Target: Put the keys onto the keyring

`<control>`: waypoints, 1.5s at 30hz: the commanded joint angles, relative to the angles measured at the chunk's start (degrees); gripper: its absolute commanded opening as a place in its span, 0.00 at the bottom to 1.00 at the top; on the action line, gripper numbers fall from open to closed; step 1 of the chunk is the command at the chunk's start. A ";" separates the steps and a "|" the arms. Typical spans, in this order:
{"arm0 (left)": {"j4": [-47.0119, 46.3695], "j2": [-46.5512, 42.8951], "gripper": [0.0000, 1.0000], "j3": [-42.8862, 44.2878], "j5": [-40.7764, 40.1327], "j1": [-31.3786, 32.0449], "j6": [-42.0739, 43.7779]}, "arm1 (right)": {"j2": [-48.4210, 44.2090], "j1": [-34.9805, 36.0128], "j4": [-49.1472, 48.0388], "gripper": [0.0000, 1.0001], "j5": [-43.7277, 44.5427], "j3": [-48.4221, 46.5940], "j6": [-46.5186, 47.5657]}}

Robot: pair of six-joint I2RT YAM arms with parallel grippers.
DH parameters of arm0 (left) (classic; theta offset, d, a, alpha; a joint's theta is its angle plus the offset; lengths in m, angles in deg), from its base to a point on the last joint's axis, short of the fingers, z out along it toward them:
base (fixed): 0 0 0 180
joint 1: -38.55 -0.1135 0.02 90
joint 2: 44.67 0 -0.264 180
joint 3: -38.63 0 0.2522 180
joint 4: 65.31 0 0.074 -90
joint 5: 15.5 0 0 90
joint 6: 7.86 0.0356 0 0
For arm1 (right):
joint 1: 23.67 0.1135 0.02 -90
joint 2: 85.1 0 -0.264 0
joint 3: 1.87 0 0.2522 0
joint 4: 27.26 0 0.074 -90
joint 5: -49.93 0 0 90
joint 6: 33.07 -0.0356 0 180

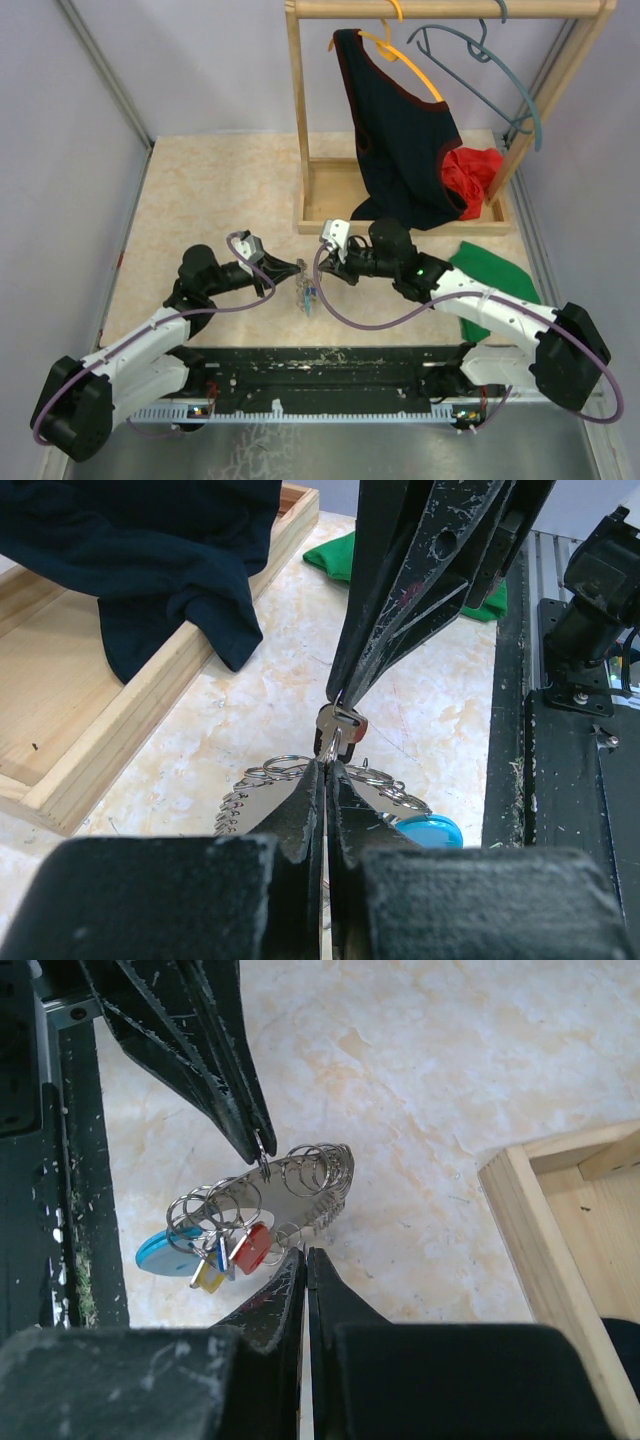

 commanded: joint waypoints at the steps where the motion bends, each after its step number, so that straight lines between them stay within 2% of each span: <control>1: -2.44 -0.12 0.01 0.70 0.99 0.05 0.18 | -1.24 0.69 -2.56 0.00 -2.72 -2.26 2.73; 12: -3.10 0.29 0.01 0.70 1.52 0.05 -0.26 | -3.11 1.85 -9.21 0.00 -4.13 1.14 3.78; 26: -3.77 0.57 0.01 0.70 2.41 0.05 -0.54 | -1.33 2.30 -5.15 0.00 -6.55 -2.30 3.26; 45: -3.77 0.91 0.01 0.97 3.41 0.05 -0.47 | 0.68 3.11 -3.69 0.00 -2.65 -4.80 2.75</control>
